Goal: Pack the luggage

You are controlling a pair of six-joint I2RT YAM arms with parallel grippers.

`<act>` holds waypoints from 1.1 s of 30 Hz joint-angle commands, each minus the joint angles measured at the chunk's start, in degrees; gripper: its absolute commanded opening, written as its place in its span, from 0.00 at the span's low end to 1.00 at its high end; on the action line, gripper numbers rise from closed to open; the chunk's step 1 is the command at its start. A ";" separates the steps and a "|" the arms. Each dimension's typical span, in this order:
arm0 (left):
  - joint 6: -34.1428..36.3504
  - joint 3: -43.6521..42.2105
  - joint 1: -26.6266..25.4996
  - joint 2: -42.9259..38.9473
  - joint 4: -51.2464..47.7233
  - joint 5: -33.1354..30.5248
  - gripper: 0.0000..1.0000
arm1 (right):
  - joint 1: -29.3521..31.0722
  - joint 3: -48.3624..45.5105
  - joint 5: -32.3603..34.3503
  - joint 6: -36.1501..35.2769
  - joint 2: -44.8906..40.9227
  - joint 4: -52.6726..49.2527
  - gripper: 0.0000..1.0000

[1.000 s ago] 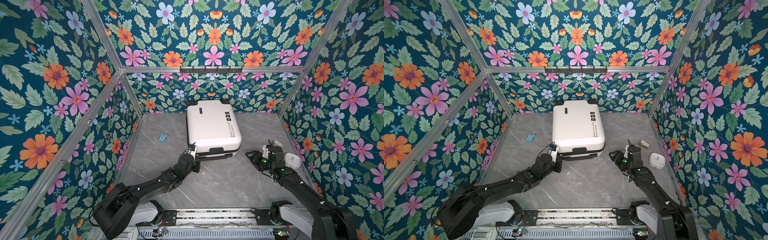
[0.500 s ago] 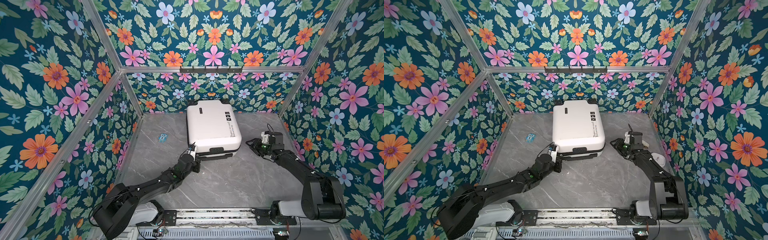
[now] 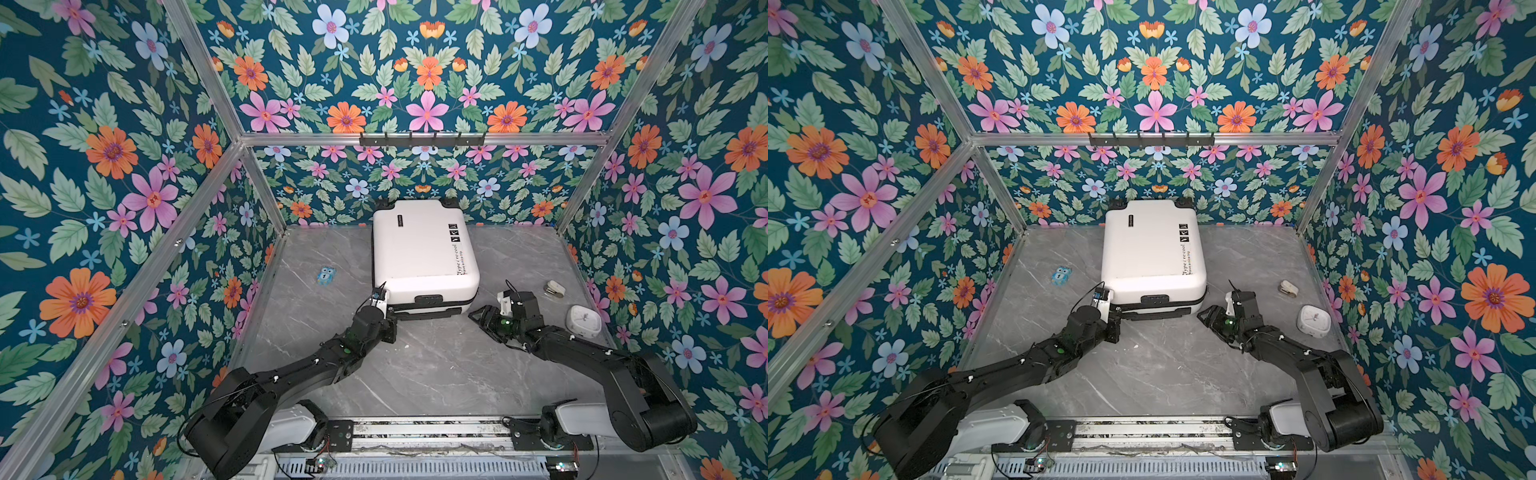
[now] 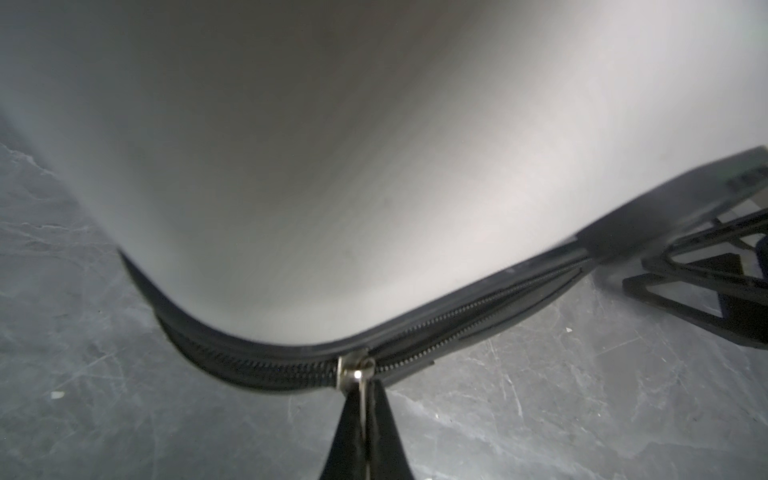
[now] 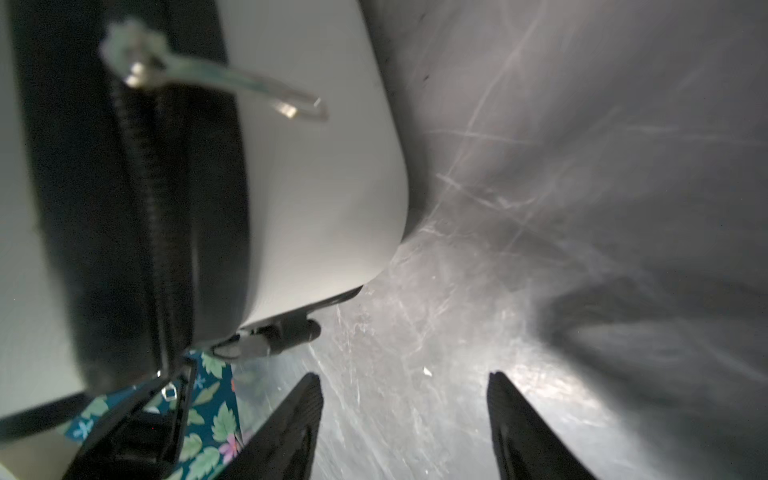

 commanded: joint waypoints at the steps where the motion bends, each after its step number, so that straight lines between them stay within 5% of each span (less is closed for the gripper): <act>1: 0.46 0.24 0.14 -0.03 0.44 -0.15 0.00 | -0.02 1.94 3.18 4.77 0.96 6.63 0.68; 16: -0.02 -0.67 0.09 -1.55 0.51 0.47 0.00 | -2.62 1.89 -2.02 12.40 5.20 17.39 0.67; 21: 0.33 0.90 -0.01 1.41 1.14 3.15 0.00 | 2.24 -1.40 -0.38 18.07 7.37 24.51 0.56; 33: -0.32 0.19 -0.10 2.72 2.86 5.72 0.00 | 12.56 -6.17 11.04 24.23 13.38 46.72 0.55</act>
